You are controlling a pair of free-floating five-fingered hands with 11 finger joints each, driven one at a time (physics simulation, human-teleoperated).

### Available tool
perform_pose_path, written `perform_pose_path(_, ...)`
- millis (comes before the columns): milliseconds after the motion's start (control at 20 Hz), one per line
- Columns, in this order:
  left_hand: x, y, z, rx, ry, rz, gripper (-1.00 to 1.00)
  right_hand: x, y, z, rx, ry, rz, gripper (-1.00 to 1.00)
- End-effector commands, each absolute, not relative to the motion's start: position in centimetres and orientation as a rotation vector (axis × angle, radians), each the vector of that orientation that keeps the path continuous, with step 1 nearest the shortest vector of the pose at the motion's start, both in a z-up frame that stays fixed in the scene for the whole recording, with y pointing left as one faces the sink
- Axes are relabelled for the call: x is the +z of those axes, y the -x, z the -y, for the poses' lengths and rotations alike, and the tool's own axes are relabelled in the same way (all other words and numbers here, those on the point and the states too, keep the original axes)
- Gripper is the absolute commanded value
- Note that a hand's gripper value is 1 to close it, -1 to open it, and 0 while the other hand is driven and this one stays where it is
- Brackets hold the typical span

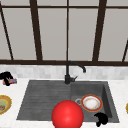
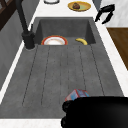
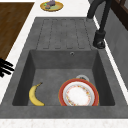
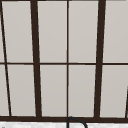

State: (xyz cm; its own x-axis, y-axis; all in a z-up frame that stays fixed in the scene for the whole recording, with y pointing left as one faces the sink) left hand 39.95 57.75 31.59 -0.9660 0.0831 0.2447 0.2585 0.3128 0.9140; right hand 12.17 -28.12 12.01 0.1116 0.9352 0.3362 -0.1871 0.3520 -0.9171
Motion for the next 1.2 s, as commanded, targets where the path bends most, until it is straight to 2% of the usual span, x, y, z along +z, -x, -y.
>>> perform_pose_path(0, 32.5, -40.0, -55.1, -1.783, 0.307, 2.381, 1.0, 12.0, -12.2, 28.1, 0.985, 0.84, 1.152, 0.0)
perform_pose_path(1150, 33.0, -39.6, -40.3, -1.87, 0.289, 2.29, 1.0, 12.0, -12.2, 28.1, 0.985, 0.84, 1.152, 0.0)
